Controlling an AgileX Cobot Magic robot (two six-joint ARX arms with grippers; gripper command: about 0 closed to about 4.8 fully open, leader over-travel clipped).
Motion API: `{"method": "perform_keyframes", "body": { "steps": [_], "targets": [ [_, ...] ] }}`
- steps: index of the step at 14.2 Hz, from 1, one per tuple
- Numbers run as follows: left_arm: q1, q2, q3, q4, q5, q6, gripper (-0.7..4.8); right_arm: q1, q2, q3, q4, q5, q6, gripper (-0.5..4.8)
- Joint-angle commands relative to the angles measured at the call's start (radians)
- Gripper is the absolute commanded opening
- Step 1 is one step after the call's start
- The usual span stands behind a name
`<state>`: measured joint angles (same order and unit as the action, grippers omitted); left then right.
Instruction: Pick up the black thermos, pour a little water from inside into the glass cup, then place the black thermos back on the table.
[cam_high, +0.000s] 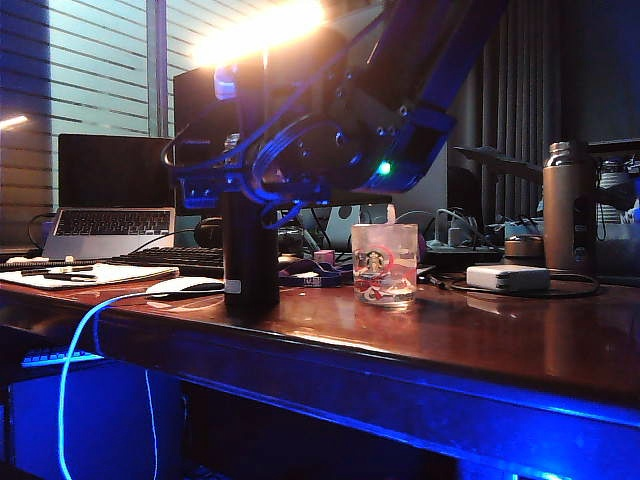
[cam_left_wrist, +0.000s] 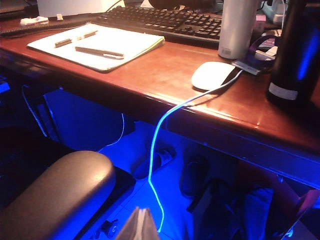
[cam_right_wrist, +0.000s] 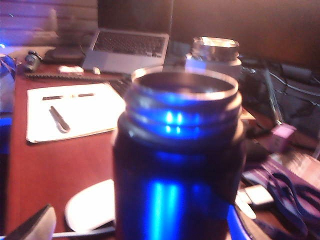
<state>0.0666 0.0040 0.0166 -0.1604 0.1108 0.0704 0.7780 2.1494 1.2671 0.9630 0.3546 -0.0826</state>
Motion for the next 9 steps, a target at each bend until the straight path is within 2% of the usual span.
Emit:
{"method": "perform_keyframes", "body": {
  "steps": [1, 3, 8, 9],
  "targets": [
    [0.000, -0.003, -0.008, -0.017, -0.002, 0.000, -0.03, 0.002, 0.016, 0.002, 0.005, 0.057, 0.011, 4.79],
    [0.000, -0.003, -0.008, -0.017, 0.000, 0.000, -0.03, 0.016, 0.024, 0.003, 0.006, 0.127, 0.011, 4.79],
    [-0.001, -0.003, -0.008, -0.017, 0.006, -0.002, -0.03, 0.045, 0.068, 0.080, -0.033, 0.122, 0.003, 4.79],
    [-0.001, -0.003, -0.008, -0.017, 0.006, -0.004, -0.03, 0.048, 0.090, 0.116, -0.049, 0.169, 0.004, 4.79]
  ]
}}
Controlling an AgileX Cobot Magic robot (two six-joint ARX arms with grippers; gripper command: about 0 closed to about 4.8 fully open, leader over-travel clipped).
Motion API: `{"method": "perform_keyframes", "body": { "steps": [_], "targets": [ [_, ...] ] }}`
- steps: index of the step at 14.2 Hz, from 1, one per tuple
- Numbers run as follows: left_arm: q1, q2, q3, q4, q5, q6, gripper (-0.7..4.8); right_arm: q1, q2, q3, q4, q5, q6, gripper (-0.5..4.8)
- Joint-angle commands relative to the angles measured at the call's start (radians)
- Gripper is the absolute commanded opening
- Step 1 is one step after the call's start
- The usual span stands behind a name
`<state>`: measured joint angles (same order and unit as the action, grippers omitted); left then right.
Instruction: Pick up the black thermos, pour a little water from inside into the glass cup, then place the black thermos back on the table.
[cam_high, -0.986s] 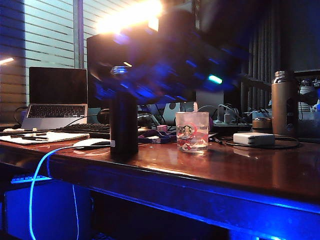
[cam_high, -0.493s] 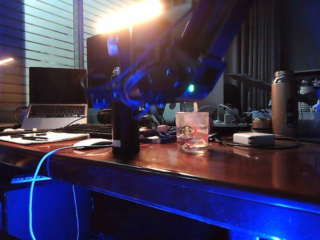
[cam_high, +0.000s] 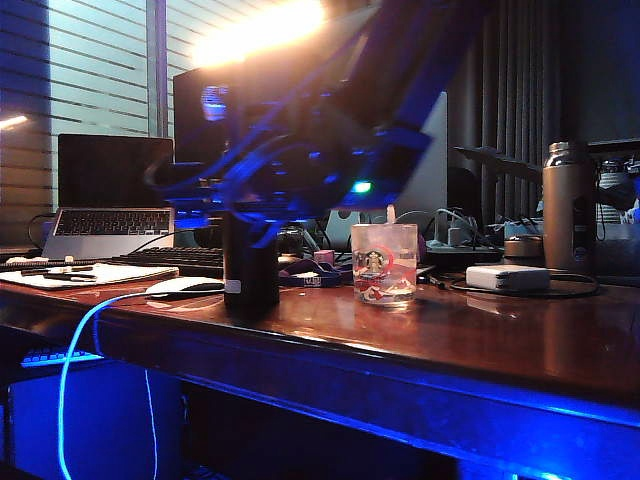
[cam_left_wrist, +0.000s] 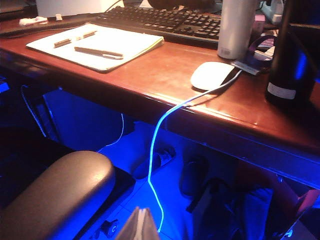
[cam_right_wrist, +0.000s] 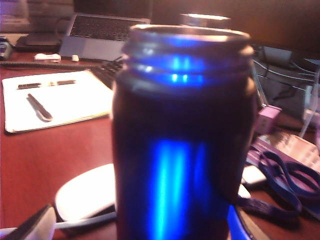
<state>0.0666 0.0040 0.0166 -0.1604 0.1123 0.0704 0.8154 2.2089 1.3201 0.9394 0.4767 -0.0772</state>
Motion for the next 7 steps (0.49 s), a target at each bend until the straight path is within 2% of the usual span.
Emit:
{"method": "perform_keyframes", "body": {
  "steps": [1, 3, 7],
  "targets": [
    [-0.001, -0.003, -0.008, -0.017, 0.004, -0.004, -0.03, 0.011, 0.035, 0.074, -0.026, 0.057, -0.001, 4.79],
    [-0.001, -0.003, -0.008, -0.017, 0.005, -0.004, -0.03, 0.008, 0.043, 0.075, -0.026, 0.090, -0.001, 4.79],
    [-0.001, -0.003, -0.008, -0.017, 0.004, -0.004, -0.03, -0.023, 0.049, 0.074, -0.026, 0.087, -0.001, 4.79]
  ]
}}
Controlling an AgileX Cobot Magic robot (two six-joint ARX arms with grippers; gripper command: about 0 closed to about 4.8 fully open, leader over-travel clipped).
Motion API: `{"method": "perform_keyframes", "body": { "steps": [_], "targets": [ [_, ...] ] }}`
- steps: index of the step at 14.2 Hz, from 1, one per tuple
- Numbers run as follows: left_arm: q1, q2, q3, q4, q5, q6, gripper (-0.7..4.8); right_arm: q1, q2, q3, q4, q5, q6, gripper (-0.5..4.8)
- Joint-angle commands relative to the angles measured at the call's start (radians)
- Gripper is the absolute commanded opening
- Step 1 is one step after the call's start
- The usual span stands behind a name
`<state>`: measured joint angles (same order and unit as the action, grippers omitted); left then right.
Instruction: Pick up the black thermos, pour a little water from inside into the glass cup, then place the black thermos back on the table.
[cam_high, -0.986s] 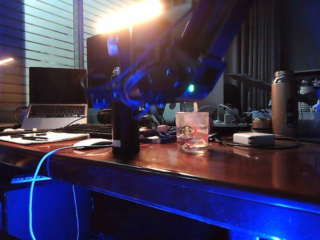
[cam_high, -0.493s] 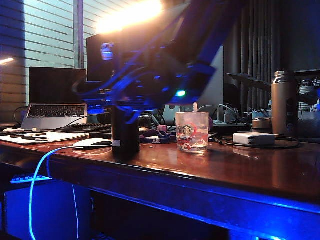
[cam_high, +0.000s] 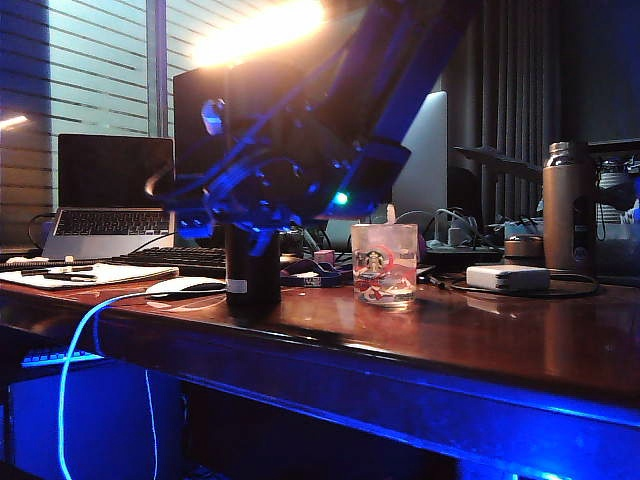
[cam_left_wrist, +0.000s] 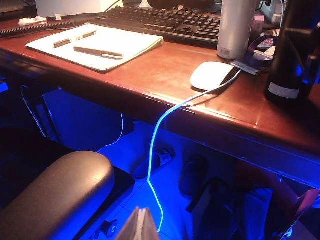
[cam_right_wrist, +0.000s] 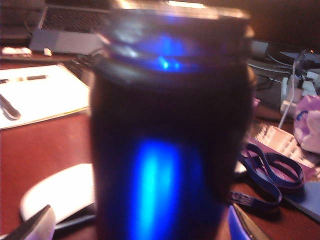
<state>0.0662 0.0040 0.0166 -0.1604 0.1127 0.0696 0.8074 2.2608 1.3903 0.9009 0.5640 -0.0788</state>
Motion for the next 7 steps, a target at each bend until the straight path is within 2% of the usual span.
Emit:
{"method": "perform_keyframes", "body": {
  "steps": [1, 7],
  "targets": [
    [-0.001, -0.003, -0.008, -0.017, 0.005, -0.005, -0.03, -0.027, -0.003, 0.004, 0.013, -0.005, 0.001, 4.79],
    [-0.001, -0.003, -0.008, -0.017, 0.004, -0.029, -0.03, -0.047, -0.002, 0.005, 0.008, -0.117, 0.000, 4.79]
  ]
}}
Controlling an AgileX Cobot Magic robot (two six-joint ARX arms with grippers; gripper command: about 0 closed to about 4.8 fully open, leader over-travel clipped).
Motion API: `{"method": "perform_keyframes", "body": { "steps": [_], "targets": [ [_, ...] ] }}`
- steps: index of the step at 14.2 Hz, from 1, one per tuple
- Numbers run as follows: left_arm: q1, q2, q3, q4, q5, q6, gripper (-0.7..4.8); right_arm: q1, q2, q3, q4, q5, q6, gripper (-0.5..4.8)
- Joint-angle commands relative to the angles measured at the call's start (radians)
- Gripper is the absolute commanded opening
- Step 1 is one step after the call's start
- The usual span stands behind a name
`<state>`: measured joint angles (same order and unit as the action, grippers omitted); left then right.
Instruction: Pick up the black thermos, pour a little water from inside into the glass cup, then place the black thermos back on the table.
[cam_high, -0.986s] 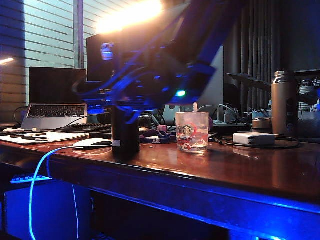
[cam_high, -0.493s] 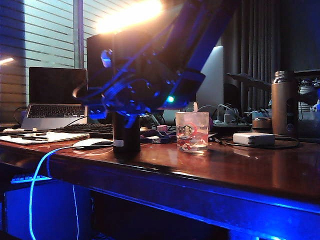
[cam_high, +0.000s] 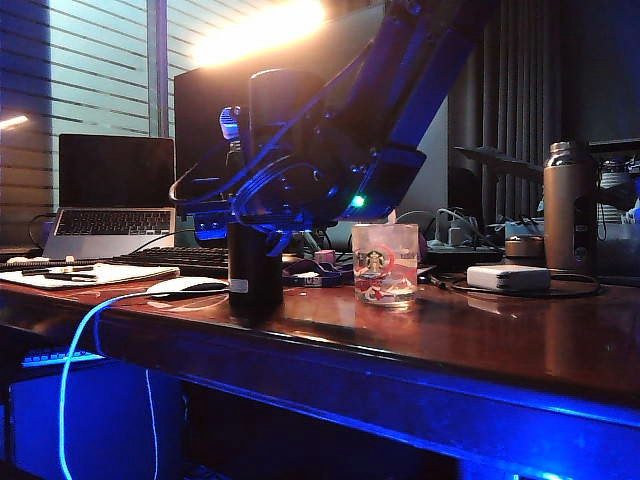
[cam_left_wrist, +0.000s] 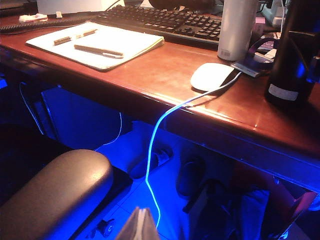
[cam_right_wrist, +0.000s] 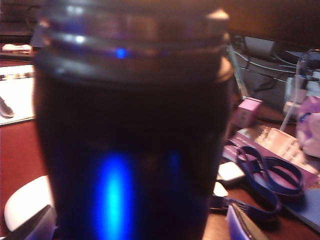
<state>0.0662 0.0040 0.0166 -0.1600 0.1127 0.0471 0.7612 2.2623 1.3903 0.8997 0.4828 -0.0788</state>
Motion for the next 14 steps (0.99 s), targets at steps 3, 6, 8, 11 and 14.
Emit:
{"method": "perform_keyframes", "body": {
  "steps": [3, 6, 8, 11, 14],
  "targets": [
    [-0.001, -0.003, -0.008, -0.017, 0.004, -0.007, -0.03, -0.009, -0.004, 0.005, 0.010, -0.048, 0.000, 4.79],
    [-0.001, -0.003, -0.008, -0.017, 0.005, -0.007, -0.03, -0.030, -0.004, 0.022, 0.008, -0.066, 0.000, 4.79],
    [-0.001, -0.003, -0.008, -0.017, 0.004, -0.007, -0.03, -0.034, -0.004, 0.042, -0.010, -0.086, -0.001, 4.79],
    [-0.001, -0.003, -0.008, -0.017, 0.005, -0.007, -0.03, -0.034, 0.024, 0.079, -0.036, -0.124, -0.008, 4.79],
    [-0.001, -0.003, -0.008, -0.017, 0.004, -0.006, -0.03, -0.034, 0.033, 0.081, -0.035, -0.119, -0.009, 4.79]
  ]
}}
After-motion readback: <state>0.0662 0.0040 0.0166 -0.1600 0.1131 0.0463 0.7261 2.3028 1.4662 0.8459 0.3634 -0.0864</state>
